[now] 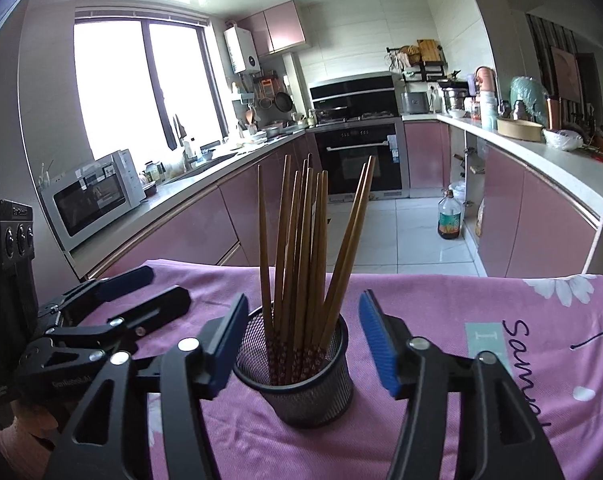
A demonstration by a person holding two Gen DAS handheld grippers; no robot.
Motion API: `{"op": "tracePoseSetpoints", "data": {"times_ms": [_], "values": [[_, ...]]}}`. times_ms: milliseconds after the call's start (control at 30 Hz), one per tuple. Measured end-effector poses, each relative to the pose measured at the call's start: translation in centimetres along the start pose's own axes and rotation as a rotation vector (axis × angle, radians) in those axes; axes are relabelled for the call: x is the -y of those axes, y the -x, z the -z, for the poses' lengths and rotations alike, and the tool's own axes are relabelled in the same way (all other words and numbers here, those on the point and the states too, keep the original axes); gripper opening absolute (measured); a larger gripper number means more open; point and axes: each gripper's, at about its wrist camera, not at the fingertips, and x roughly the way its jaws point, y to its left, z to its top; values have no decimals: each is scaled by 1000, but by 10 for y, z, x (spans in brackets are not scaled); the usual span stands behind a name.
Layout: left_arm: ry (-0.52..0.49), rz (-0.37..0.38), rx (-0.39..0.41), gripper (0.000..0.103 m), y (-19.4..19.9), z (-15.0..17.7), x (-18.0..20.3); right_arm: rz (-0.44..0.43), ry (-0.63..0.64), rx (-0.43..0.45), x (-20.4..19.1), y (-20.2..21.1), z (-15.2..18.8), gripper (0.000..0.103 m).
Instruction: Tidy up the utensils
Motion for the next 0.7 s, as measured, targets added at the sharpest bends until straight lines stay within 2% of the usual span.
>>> {"op": "tracePoseSetpoints", "data": {"times_ms": [33, 67, 133, 167, 400, 700], "values": [[1, -25, 22, 98, 6, 3, -2, 7, 2, 10, -1, 3, 2, 77], [-4, -41, 34, 98, 10, 5, -4, 14, 7, 15, -2, 5, 4, 80], [-5, -66, 48, 98, 20, 12, -8, 51, 23, 35, -6, 10, 12, 94], [-5, -80, 61, 98, 23, 14, -9, 57, 23, 45, -6, 14, 14, 97], [25, -131, 101, 98, 53, 42, -16, 128, 62, 116, -22, 32, 39, 97], [43, -249, 177, 98, 90, 65, -19, 158, 118, 175, -47, 46, 58, 97]]}}
